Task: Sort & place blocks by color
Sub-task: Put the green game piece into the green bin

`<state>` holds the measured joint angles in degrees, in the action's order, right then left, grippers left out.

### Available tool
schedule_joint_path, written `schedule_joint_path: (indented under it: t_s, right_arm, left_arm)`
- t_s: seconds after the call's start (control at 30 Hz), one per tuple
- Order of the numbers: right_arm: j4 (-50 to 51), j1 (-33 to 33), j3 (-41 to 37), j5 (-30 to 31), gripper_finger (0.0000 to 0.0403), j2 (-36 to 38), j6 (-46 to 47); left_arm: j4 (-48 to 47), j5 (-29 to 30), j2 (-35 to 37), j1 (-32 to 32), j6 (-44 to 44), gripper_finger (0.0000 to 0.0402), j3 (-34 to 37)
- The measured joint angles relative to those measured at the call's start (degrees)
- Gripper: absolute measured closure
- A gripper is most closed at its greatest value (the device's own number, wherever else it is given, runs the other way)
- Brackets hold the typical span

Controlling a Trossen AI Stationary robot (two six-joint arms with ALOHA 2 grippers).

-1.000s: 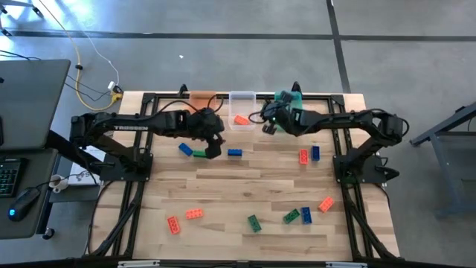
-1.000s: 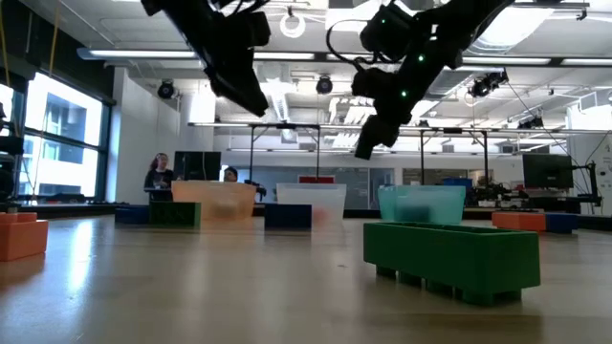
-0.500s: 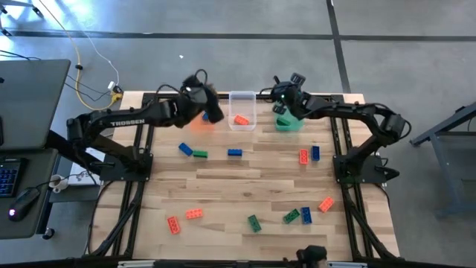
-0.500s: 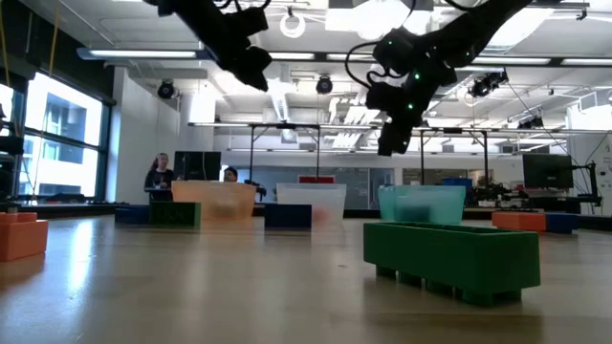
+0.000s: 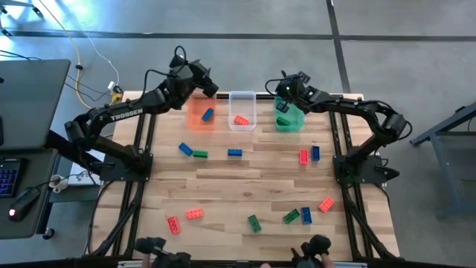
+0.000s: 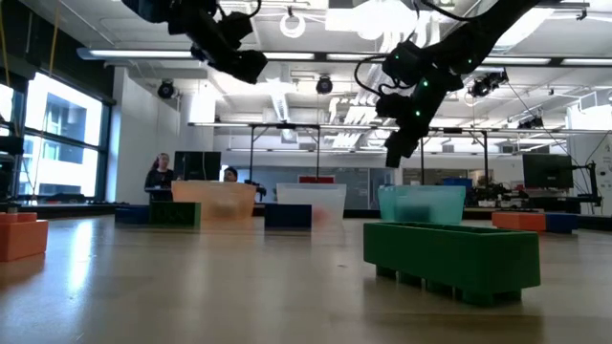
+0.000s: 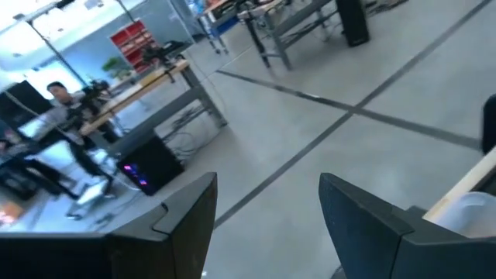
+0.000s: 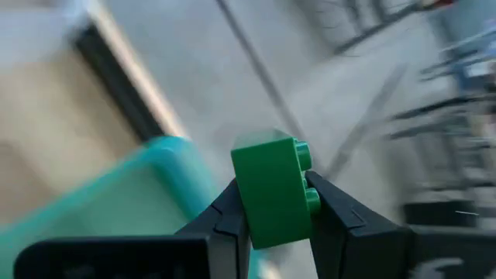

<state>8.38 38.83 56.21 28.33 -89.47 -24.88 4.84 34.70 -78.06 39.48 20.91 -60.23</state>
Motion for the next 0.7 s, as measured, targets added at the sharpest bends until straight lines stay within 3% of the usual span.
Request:
schedule_joint_path:
  t_s: [0.27,0.53,0.7]
  right_arm:
    - [13.7,2.5,0.0,-6.9,0.0329,0.6,8.6]
    - [15.4,4.5,0.0,-22.6,0.0329,5.3,14.5]
    - [20.1,7.0,0.1,-28.5,0.0329,5.9,19.2]
  left_arm:
    - [-1.2,-5.1,0.0,0.5,-4.6,0.0188,0.0]
    - [-6.4,-7.3,0.0,-3.8,-5.9,0.0188,0.0]
    - [-11.8,-7.3,0.0,-8.6,-6.9,0.0188,0.0]
